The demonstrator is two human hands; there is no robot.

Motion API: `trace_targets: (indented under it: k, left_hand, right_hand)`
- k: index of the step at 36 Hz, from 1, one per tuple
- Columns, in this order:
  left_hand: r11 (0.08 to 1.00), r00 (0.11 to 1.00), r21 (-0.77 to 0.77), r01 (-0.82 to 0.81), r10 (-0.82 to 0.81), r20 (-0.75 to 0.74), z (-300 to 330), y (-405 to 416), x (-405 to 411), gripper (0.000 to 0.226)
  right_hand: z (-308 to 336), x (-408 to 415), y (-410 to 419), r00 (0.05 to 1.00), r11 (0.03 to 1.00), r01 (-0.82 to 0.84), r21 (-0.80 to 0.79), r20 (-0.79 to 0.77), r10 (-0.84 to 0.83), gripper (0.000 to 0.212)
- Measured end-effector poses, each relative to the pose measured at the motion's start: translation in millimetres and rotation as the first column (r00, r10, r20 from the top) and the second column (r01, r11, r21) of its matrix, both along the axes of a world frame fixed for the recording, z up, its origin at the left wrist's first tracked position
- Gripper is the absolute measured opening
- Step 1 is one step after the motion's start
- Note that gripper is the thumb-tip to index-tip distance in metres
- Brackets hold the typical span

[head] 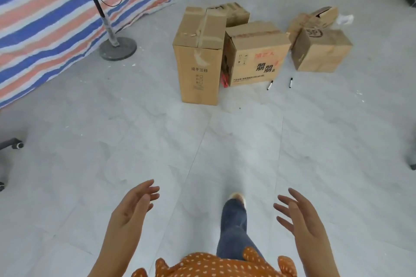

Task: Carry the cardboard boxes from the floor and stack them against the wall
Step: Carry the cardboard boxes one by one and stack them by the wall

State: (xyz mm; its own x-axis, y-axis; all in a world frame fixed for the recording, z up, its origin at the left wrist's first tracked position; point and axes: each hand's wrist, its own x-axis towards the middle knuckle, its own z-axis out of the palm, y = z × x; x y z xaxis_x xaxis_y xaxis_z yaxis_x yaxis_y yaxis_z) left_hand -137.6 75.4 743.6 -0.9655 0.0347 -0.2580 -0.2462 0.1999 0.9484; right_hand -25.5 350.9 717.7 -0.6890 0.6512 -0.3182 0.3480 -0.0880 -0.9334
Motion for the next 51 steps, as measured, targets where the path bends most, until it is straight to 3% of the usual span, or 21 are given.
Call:
trace_targets:
  k: [7,15,16,18,19,21,28,39,43,44,47,51]
  left_hand:
    - [0.993,0.993,0.029,-0.112,0.113,-0.031,0,91,-114,0.028]
    - [0.992,0.993,0.066,-0.111,0.113,-0.025,4,182,-219,0.019]
    - [0.992,0.993,0.054,-0.112,0.113,-0.028,3,187,-230,0.020]
    - [0.992,0.992,0.017,-0.124,0.124,-0.025,0,196,-255,0.030]
    - [0.991,0.991,0.003,-0.133,0.133,-0.016,-3,198,-268,0.032]
    - [0.988,0.989,-0.018,-0.150,0.151,0.013,-10,202,-296,0.031]
    - [0.988,0.987,-0.027,-0.151,0.152,0.041,-29,212,-422,0.030]
    - [0.998,0.996,-0.054,0.028,-0.023,0.086,-20,205,-681,0.025]
    - [0.997,0.982,-0.045,0.055,-0.046,0.181,-45,216,-759,0.027]
    - [0.998,0.981,-0.039,0.047,-0.039,0.188,-53,221,-778,0.026]
    - [1.000,0.977,-0.021,0.018,-0.014,0.214,-81,239,-830,0.024]
    - [0.996,0.971,-0.079,-0.042,0.059,0.231,-142,259,-884,0.023]
  right_hand:
    - [13,-134,106,0.998,0.998,-0.054,0.043,-0.022,0.055,0.024]
    - [30,-257,198,0.988,0.987,-0.150,0.060,-0.039,0.153,0.021]
    - [30,-271,202,0.985,0.986,-0.162,0.049,-0.043,0.164,0.018]
    - [27,-299,210,0.981,0.981,-0.188,0.053,-0.034,0.190,0.043]
    - [23,-312,214,0.980,0.980,-0.195,0.049,-0.023,0.196,0.041]
    - [13,-339,220,0.977,0.977,-0.211,0.034,-0.005,0.211,0.018]
    - [-11,-458,232,0.976,0.974,-0.217,0.068,0.040,0.215,0.029]
    - [3,-691,226,0.987,0.982,-0.157,0.109,0.049,0.152,0.018]
    - [-9,-754,232,0.991,0.990,-0.130,0.049,0.042,0.128,0.072]
    - [-16,-769,233,0.991,0.992,-0.122,0.029,0.057,0.120,0.070]
    - [-46,-810,238,0.994,0.997,-0.072,-0.040,0.085,0.075,0.014]
    - [-105,-859,246,0.984,0.999,-0.035,-0.031,0.175,0.040,0.023]
